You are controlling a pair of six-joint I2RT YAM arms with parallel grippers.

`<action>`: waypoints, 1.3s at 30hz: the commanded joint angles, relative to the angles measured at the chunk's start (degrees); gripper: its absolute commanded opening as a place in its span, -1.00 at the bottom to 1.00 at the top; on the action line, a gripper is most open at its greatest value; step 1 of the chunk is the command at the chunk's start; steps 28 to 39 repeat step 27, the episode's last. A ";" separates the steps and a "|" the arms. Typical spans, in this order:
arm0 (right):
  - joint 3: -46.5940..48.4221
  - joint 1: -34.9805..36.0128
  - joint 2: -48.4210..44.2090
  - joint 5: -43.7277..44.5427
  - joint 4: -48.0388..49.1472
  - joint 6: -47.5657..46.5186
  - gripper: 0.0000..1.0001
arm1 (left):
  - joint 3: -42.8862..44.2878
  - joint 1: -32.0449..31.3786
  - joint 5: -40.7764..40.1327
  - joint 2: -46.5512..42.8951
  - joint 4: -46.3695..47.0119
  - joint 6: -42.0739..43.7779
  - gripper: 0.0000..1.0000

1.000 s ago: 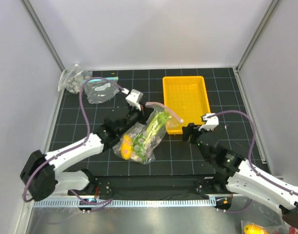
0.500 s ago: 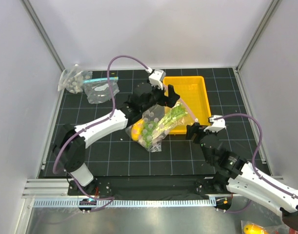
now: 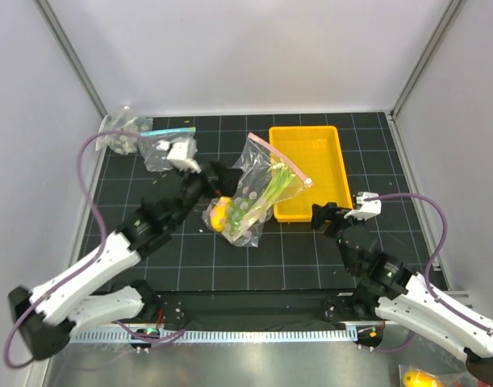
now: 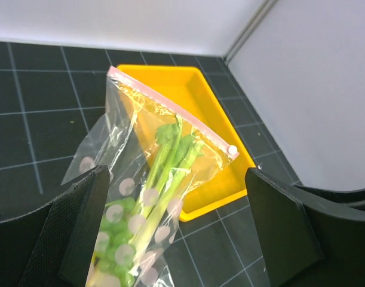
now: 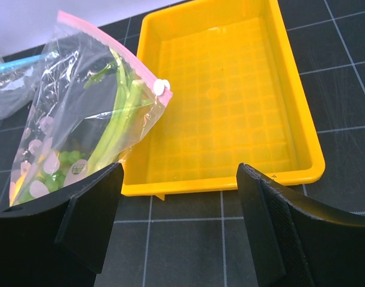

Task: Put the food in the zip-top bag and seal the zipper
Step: Reset both arms

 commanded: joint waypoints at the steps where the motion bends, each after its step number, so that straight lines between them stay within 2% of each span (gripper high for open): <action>1: -0.19 -0.14 -1.95 1.29 2.30 -0.63 0.67 | -9.23 -0.01 -4.58 -9.25 -0.90 -1.16 1.00; 3: -0.55 -0.05 -2.66 1.11 2.57 -0.90 0.67 | -14.93 0.07 -3.62 -14.26 1.82 1.29 0.99; 6: -1.16 -0.14 -3.80 1.02 3.00 -1.25 0.68 | -18.39 0.07 -3.43 -17.70 3.68 4.28 0.99; 12: -0.72 -0.05 -4.86 4.01 0.28 -0.29 0.68 | -20.32 -0.01 -9.23 -19.29 4.73 5.17 0.98; 16: -0.72 -0.14 -5.21 4.63 0.11 -0.11 0.68 | -22.87 -0.01 -10.29 -19.91 7.36 5.08 0.98; 24: -2.13 -0.14 -5.38 5.86 2.39 0.16 0.63 | -22.00 0.07 -8.62 -18.59 7.11 4.73 0.97; 27: -2.30 -0.05 -5.30 5.68 2.92 -0.54 0.68 | -21.91 -0.01 -8.36 -18.16 7.28 4.73 0.97; 39: -2.30 -0.05 -5.30 5.68 2.92 -0.54 0.68 | -21.91 -0.01 -8.36 -18.16 7.28 4.73 0.97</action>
